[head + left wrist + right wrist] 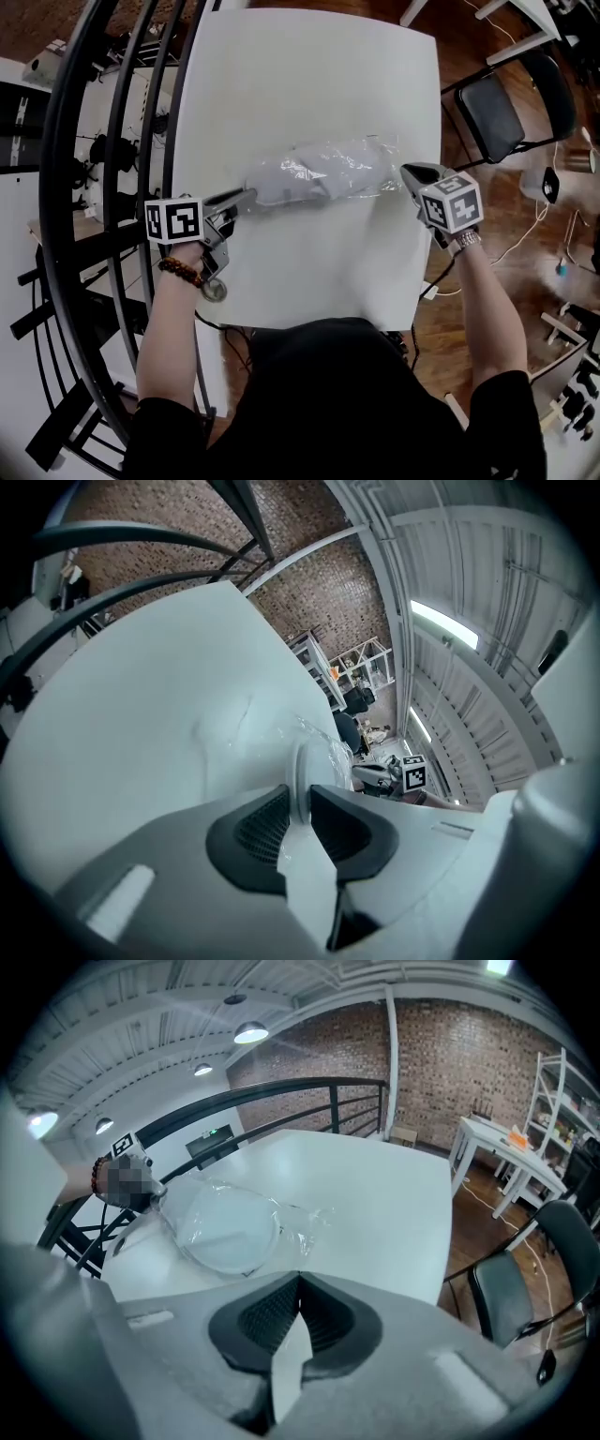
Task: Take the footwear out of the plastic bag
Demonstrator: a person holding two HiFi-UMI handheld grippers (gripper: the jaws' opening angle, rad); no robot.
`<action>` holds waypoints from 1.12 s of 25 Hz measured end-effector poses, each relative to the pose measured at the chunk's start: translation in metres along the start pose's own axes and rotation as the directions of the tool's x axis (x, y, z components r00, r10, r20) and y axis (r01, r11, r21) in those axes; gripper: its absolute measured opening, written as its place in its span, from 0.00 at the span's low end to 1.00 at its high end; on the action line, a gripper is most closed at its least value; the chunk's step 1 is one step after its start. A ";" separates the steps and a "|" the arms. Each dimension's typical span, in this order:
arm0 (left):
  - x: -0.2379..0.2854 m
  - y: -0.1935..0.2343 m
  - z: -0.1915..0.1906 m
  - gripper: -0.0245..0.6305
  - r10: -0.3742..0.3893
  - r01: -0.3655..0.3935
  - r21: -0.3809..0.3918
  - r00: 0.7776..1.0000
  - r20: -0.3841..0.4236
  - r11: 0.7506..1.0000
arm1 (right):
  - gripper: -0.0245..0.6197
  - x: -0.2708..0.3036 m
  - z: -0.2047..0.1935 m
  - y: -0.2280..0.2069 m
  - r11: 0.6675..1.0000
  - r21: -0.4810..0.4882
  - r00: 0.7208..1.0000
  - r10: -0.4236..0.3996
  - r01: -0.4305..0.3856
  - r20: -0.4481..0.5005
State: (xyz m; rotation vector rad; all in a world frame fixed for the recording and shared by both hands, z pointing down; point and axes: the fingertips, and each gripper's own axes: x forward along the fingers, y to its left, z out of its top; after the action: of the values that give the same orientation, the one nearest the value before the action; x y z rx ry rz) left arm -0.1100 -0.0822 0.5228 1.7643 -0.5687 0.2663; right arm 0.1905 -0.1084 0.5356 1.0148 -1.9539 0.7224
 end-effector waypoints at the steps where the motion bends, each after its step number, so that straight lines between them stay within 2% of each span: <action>1: -0.001 0.000 0.001 0.17 -0.005 0.005 -0.007 1.000 0.009 1.000 | 0.03 -0.001 0.000 -0.002 1.000 0.006 1.000 -0.005 0.005 0.002; 10: -0.005 -0.012 0.006 0.16 -0.034 0.037 -0.042 0.996 0.077 0.998 | 0.03 -0.021 -0.012 -0.030 0.995 0.082 0.999 -0.051 0.050 0.012; 28: -0.037 -0.022 0.002 0.15 -0.073 0.088 -0.073 0.980 0.187 0.993 | 0.03 -0.056 -0.029 -0.054 0.969 0.220 0.990 -0.125 0.107 0.067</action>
State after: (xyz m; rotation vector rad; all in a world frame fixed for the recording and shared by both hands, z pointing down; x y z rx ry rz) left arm -0.1310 -0.0717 0.4859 1.7395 -0.6297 0.0231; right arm 0.2675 -0.0923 0.5095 1.2967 -1.8942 0.8535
